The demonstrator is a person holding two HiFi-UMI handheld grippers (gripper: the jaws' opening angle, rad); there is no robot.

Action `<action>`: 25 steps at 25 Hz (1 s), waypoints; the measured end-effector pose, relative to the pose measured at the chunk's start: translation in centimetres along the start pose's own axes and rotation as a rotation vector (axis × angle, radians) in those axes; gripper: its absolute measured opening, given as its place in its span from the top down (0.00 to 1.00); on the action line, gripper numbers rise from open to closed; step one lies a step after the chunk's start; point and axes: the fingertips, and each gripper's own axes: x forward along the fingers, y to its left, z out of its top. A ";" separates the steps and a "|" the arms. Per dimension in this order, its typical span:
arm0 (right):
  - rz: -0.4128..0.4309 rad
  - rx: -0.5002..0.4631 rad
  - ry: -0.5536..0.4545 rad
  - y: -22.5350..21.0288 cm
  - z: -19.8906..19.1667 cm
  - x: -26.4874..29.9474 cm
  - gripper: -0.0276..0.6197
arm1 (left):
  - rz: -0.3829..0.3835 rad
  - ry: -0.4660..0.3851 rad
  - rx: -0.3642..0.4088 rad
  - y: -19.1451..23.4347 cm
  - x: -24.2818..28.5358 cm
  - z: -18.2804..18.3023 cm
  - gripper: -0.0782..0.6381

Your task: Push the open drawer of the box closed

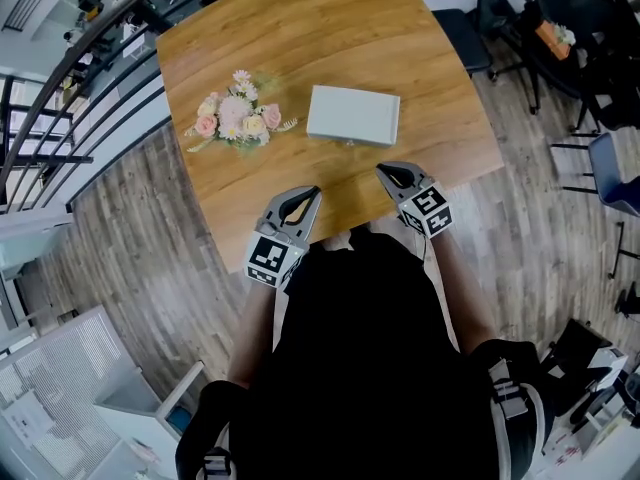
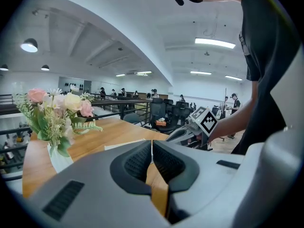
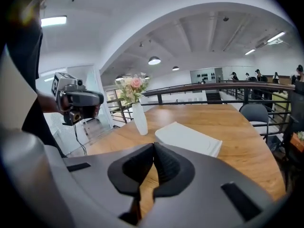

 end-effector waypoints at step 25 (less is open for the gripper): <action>0.081 -0.136 -0.036 0.2 0.5 -4.7 0.93 | 0.079 -0.011 -0.016 -3.4 3.2 0.6 0.85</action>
